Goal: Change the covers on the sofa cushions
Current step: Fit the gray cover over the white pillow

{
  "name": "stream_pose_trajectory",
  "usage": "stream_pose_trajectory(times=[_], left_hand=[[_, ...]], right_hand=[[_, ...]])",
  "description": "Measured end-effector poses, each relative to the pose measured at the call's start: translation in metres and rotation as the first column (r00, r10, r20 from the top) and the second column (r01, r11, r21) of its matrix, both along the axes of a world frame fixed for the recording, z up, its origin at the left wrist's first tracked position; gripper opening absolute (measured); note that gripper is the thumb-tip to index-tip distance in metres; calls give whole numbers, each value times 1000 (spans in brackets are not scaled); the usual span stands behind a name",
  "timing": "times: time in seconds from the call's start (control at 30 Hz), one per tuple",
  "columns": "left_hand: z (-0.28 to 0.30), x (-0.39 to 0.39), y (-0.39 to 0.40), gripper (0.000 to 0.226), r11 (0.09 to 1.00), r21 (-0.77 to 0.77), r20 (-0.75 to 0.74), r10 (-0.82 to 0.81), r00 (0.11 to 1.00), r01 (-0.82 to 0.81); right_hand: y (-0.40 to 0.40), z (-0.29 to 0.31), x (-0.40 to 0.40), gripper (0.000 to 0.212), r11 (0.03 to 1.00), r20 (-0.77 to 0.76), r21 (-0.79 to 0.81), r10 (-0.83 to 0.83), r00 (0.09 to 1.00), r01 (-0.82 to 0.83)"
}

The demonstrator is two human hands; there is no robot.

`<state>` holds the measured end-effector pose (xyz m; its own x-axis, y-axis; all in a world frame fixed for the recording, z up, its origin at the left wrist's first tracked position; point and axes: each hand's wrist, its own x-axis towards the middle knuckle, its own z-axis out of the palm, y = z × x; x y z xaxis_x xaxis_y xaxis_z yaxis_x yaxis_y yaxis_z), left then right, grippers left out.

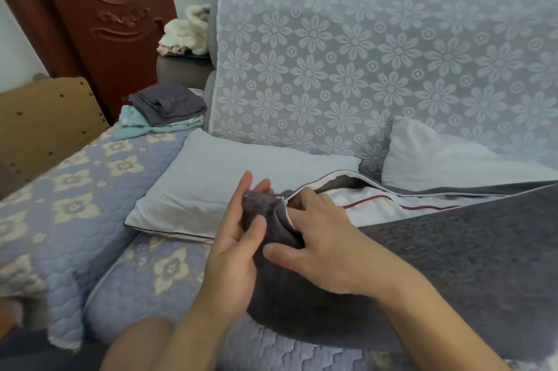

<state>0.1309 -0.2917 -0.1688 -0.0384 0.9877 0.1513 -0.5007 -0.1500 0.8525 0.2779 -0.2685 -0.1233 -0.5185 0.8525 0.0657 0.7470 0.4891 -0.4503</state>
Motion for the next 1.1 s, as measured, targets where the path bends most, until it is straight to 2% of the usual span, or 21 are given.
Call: stream_pose_trajectory(times=[0.07, 0.1, 0.17, 0.2, 0.23, 0.27, 0.37, 0.43, 0.53, 0.63, 0.77, 0.8, 0.93, 1.1], left_hand=[[-10, -2, 1, 60, 997, 25, -115, 72, 991, -70], [-13, -3, 2, 54, 988, 55, -208, 154, 966, -146], [-15, -4, 2, 33, 953, 128, -382, 303, 873, -275], [-15, -3, 1, 28, 938, 155, -422, 346, 838, -310], [-15, -2, 0, 26, 929, 179, -433, 370, 822, -324], [-15, 0, 0, 25, 926, 198, -434, 376, 819, -320], [-12, 4, -1, 32, 923, 237, -410, 379, 829, -305], [-11, 1, 0, 32, 916, 280, -418, 386, 823, -287], [-7, -5, 0, 22, 923, 283, -433, 365, 824, -260], [-3, -8, 1, 19, 945, 226, -469, 318, 824, -236], [3, -8, 4, 12, 948, 209, -485, 312, 817, -239], [3, -6, 4, 10, 952, 196, -477, 303, 825, -236], [5, -1, 1, 14, 935, 229, -515, 353, 781, -271], [1, 4, -5, 11, 901, 218, -380, 432, 818, -375]], right_hand=[[-4, 3, 1, 23, 996, -205, -92, -27, 978, 8], [-7, 6, 3, 16, 982, -375, -189, -87, 923, 15], [-11, 9, 9, 10, 934, -634, -350, -297, 714, 78], [-11, 10, 12, 9, 916, -686, -367, -383, 618, 161], [-10, 11, 14, 9, 906, -698, -343, -423, 578, 248], [-8, 13, 13, 10, 904, -672, -304, -428, 605, 301], [-7, 17, 5, 29, 941, -417, -169, -338, 844, 293], [-6, 17, -2, 28, 961, -327, -111, -275, 904, 253], [-3, 20, -6, 12, 961, -359, -95, -277, 891, 261], [-4, 24, -6, 11, 949, -351, -64, -311, 883, 309], [-14, 25, -15, 9, 932, -127, 252, -237, 963, 263], [-16, 25, -17, 7, 924, -101, 287, -232, 968, 251], [-25, 30, -29, 12, 876, -179, 362, -271, 946, 319], [-30, 43, -46, 16, 884, -238, 260, -330, 913, 388]])
